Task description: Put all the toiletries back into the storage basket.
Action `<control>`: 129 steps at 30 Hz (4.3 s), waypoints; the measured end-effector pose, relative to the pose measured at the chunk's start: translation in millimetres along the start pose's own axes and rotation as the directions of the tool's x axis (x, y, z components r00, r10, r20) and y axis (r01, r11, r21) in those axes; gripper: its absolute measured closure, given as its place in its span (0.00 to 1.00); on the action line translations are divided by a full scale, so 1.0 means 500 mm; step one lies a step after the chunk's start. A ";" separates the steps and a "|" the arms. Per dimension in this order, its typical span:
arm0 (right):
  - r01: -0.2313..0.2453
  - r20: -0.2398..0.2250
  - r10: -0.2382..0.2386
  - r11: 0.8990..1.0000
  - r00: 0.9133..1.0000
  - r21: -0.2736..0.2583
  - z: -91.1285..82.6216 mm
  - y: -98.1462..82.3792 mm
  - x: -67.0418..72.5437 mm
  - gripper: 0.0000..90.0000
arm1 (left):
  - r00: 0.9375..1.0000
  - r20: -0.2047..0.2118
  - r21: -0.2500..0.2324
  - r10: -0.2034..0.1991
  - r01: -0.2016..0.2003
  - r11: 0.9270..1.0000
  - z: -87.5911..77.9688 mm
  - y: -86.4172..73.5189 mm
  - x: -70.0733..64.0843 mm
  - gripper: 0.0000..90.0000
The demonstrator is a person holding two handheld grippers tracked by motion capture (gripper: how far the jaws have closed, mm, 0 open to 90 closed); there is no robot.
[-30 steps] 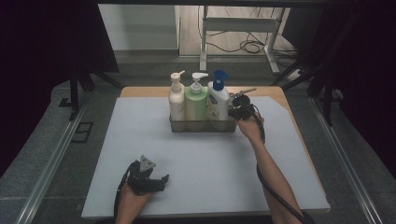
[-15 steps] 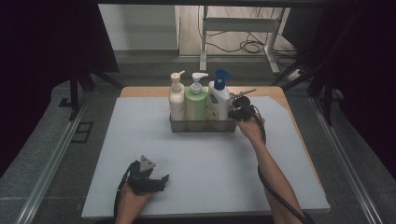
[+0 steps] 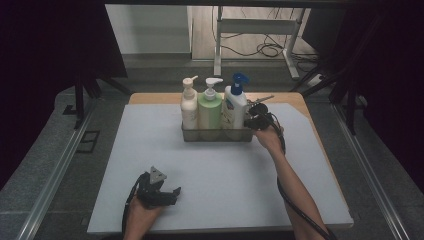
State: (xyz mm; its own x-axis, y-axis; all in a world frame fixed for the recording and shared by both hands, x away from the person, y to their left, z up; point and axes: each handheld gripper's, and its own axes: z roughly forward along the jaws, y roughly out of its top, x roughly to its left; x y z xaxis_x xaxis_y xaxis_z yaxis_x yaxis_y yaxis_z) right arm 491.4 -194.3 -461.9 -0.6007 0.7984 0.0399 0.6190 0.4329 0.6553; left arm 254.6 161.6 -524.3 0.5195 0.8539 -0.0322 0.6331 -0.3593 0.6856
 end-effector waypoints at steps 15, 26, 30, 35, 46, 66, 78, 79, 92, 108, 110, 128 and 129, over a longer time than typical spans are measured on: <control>0.021 -0.026 -0.021 1.000 0.999 -0.001 0.005 0.004 0.018 0.97 | 1.000 -0.001 0.000 0.002 -0.002 1.000 0.000 0.000 0.000 0.13; 0.031 -0.032 -0.031 1.000 0.999 -0.002 0.003 0.005 0.026 0.98 | 1.000 -0.001 0.000 0.001 -0.001 1.000 0.000 0.000 0.000 0.13; 0.033 -0.040 -0.033 0.999 0.999 -0.002 0.001 0.005 0.029 0.98 | 1.000 -0.001 0.000 0.001 -0.001 1.000 0.000 0.000 0.000 0.13; 0.045 -0.046 -0.045 0.999 0.998 -0.002 0.001 0.005 0.034 0.98 | 1.000 -0.001 0.000 0.001 -0.001 1.000 0.000 0.000 0.000 0.13; 0.048 -0.063 -0.049 0.999 0.997 -0.004 -0.001 0.001 0.040 0.98 | 1.000 -0.001 0.003 0.004 -0.004 1.000 0.000 0.000 0.001 0.13; 0.044 -0.063 -0.045 0.999 0.997 -0.018 -0.010 0.001 0.041 0.95 | 1.000 -0.002 0.003 0.004 -0.004 1.000 0.000 0.000 0.000 0.13; 0.039 -0.043 -0.041 0.998 0.998 -0.044 -0.027 0.000 0.033 0.85 | 1.000 -0.002 0.003 0.005 -0.005 1.000 0.000 0.000 0.000 0.13; 0.038 -0.043 -0.040 0.998 0.998 -0.046 -0.029 0.000 0.032 0.83 | 1.000 -0.002 0.002 0.004 -0.004 1.000 0.000 0.000 0.000 0.13; 0.045 -0.022 -0.047 0.995 0.999 -0.092 -0.061 -0.002 0.034 0.58 | 1.000 -0.002 0.002 0.004 -0.004 1.000 0.000 0.000 0.000 0.13; 0.094 -0.027 -0.098 0.988 0.995 -0.123 -0.103 -0.008 0.051 0.38 | 1.000 -0.001 0.000 0.003 -0.003 1.000 0.000 0.000 0.000 0.13; 0.103 -0.027 -0.107 0.987 0.994 -0.126 -0.106 -0.009 0.054 0.36 | 1.000 -0.001 0.000 0.002 -0.002 1.000 0.000 0.000 0.000 0.13; 0.161 -0.062 -0.172 0.976 0.983 -0.143 -0.138 -0.046 0.077 0.15 | 1.000 -0.002 -0.001 0.003 -0.003 1.000 0.000 0.000 0.000 0.13; 0.165 -0.064 -0.176 0.976 0.982 -0.143 -0.140 -0.049 0.078 0.15 | 1.000 -0.002 -0.001 0.003 -0.003 1.000 0.000 0.000 0.000 0.13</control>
State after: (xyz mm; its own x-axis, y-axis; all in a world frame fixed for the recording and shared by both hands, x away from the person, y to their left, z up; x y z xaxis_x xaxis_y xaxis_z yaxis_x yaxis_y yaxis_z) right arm 417.3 -203.2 -423.7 -0.7312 0.6816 -0.0276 0.4327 0.4947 0.7536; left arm 254.5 161.6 -524.4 0.5202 0.8535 -0.0290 0.6311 -0.3614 0.6864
